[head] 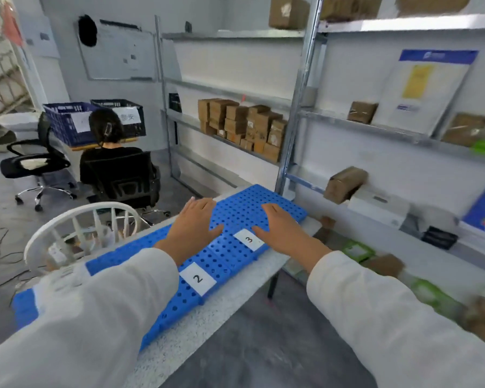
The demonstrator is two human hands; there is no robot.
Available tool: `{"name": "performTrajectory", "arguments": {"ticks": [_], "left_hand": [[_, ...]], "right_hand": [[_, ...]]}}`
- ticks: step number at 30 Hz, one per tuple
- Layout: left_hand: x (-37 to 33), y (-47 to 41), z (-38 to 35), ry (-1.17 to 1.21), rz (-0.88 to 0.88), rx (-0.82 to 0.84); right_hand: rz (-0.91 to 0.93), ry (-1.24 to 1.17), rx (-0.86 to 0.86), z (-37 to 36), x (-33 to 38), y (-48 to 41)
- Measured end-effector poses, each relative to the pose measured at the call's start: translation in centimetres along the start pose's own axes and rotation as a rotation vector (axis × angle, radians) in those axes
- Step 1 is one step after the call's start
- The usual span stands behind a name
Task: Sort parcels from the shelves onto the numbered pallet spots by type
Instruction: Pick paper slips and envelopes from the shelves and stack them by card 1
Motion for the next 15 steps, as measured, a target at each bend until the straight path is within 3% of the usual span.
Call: {"name": "performTrajectory", "arguments": {"ticks": [7,15], "left_hand": [[-16.0,1.2,-2.1,0.006,-0.117,0.014],[-27.8,-0.1,-3.1,0.017,-0.24,0.03]], "right_hand": [[-0.135,-0.001,-0.063,5.7,-10.9,12.1],[-0.254,-0.067,-0.171,10.6,-19.2,19.7]]}}
Point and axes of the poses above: each hand's wrist, its own y-axis away from the middle knuckle, its own z-axis out of the back of the hand, x = y × z, the point moved 3 cm from there along -y, towards the middle knuckle, and after that the axes turned 6 degrees about -y, right-handed, at the moved point
